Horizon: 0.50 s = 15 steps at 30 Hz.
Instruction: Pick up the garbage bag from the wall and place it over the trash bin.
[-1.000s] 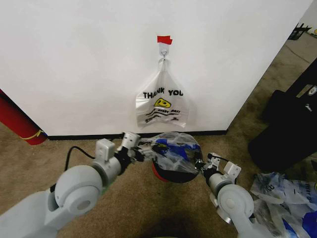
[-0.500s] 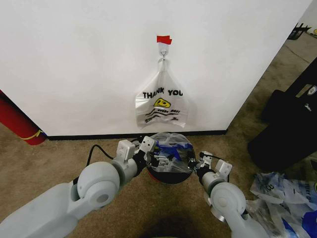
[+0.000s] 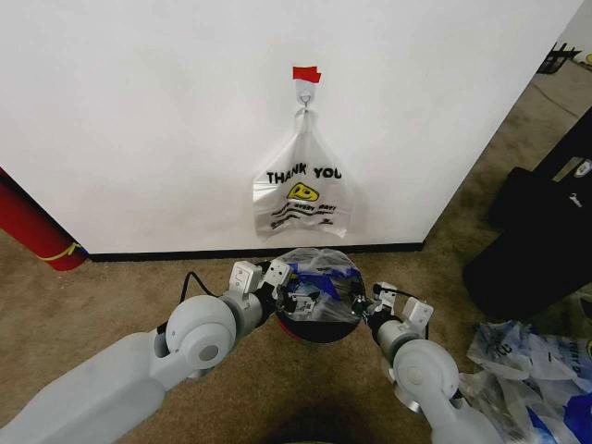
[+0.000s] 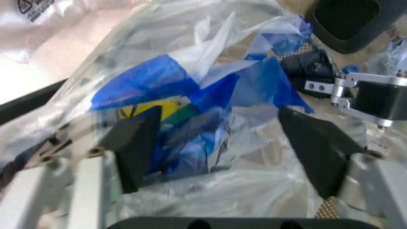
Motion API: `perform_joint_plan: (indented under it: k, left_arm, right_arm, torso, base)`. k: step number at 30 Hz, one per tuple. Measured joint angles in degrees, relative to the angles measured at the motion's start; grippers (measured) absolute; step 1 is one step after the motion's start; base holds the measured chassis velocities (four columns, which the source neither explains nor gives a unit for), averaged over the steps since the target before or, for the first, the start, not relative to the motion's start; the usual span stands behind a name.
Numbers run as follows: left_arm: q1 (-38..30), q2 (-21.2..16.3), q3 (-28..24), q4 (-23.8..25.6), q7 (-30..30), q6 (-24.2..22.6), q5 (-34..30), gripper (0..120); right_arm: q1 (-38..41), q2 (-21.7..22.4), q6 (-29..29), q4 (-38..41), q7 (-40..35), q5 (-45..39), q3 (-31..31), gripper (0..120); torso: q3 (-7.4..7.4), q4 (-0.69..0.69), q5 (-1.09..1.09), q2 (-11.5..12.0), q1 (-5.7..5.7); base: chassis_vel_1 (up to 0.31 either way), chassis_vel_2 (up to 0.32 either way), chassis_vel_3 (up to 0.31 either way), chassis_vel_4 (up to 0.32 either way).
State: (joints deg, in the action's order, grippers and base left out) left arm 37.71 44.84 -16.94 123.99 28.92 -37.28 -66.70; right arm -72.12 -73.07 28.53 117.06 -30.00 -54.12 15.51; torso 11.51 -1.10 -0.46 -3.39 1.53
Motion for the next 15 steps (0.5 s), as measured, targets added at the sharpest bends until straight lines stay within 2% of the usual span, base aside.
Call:
perform_joint_plan:
  k: [2,5,7,10,14,15]
  left_arm:
    - [-0.4,0.1,-0.5,-0.3,0.0,0.1,0.2,65]
    - [-0.9,0.2,-1.0,-0.6,0.0,0.1,0.3,59]
    - [-1.2,0.3,-1.5,-1.1,0.0,0.1,0.4,48]
    - [-1.2,0.4,-1.8,-1.7,0.0,0.1,0.8,36]
    - [-0.9,0.4,-1.8,-2.0,0.0,0.2,1.1,29]
    - [-0.8,0.4,-1.8,-2.0,0.0,0.3,1.3,20]
  right_arm:
    - [0.0,0.0,0.0,0.0,0.1,0.2,-0.2,0]
    - [0.0,0.0,0.0,-0.1,0.1,0.3,-0.4,0]
    - [0.1,-0.1,0.0,-0.1,0.1,0.3,-0.5,0]
    - [0.2,-0.1,0.0,-0.1,0.1,0.4,-0.7,0]
    - [0.2,-0.1,0.0,-0.1,0.1,0.4,-0.7,0]
    - [0.2,-0.1,0.0,-0.1,0.1,0.4,-0.7,0]
  torso:
    - [0.00,0.00,0.00,0.0,0.00]
    - [0.00,0.00,0.00,0.0,0.00]
    - [0.00,0.00,0.00,0.0,0.00]
    - [-0.01,0.00,0.00,0.0,0.00]
    - [0.00,0.00,0.00,0.0,0.00]
    - [0.00,0.00,0.00,0.0,0.00]
  base:
    - [0.000,0.000,0.000,0.000]
    - [0.000,0.000,0.000,0.000]
    - [0.000,0.000,0.000,0.000]
    - [0.000,0.000,0.000,0.000]
    - [0.000,0.000,0.000,0.000]
    - [0.000,0.000,0.000,0.000]
